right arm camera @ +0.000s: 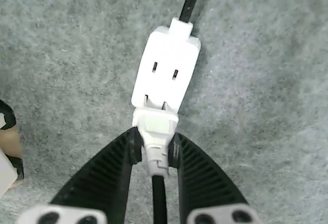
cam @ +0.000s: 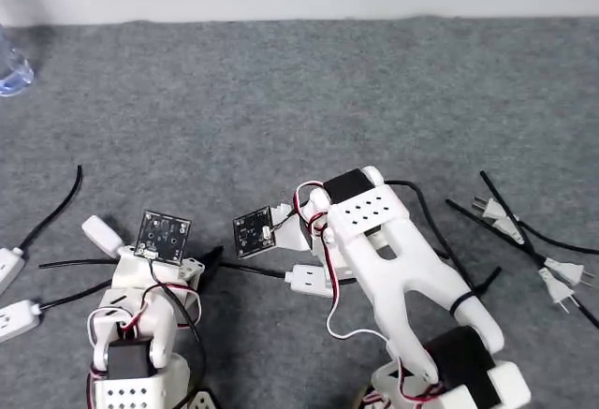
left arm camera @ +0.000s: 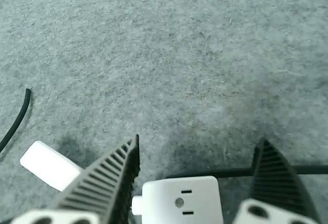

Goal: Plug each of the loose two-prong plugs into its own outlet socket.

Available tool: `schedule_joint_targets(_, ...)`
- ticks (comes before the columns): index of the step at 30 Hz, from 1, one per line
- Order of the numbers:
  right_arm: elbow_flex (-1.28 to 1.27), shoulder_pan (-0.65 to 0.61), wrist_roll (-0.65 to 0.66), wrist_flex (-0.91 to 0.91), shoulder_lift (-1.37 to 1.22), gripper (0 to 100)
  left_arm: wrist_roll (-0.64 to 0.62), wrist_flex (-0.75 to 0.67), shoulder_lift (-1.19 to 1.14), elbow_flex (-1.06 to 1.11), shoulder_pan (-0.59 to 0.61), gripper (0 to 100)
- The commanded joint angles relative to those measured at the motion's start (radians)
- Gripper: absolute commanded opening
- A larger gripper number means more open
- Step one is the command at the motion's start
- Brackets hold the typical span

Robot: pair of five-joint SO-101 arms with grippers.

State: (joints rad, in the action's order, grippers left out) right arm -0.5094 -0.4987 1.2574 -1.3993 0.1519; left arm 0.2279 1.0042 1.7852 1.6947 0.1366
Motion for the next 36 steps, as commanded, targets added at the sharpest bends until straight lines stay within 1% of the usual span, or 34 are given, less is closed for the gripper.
schedule_joint_targets(1,-0.038,-0.030,0.005,0.016,-0.061,0.7,0.006,0.003,0.002,-0.010,-0.003,33)
schedule_joint_targets(5,-0.038,-0.084,-0.060,0.071,-0.133,0.7,0.006,0.003,0.002,-0.010,-0.003,33)
schedule_joint_targets(8,-0.038,-0.122,-0.069,0.091,-0.180,0.7,0.008,0.003,0.002,-0.010,-0.003,33)
schedule_joint_targets(11,-0.037,-0.134,-0.112,0.116,-0.214,0.7,0.008,0.003,0.002,-0.010,-0.003,33)
schedule_joint_targets(15,-0.038,-0.139,-0.121,0.094,-0.237,0.7,0.008,0.003,0.002,-0.010,-0.002,33)
schedule_joint_targets(20,-0.040,-0.117,-0.121,0.030,-0.209,0.7,0.008,0.003,0.002,-0.010,-0.002,33)
schedule_joint_targets(24,-0.091,-0.067,-0.115,0.064,-0.188,0.7,0.008,0.003,0.002,-0.010,-0.002,33)
schedule_joint_targets(29,-0.172,0.002,-0.054,0.070,-0.133,0.7,0.008,0.003,0.002,-0.010,-0.002,33)
schedule_joint_targets(36,-0.222,0.002,-0.052,0.067,-0.053,0.7,0.008,0.003,0.002,-0.010,-0.002,33)
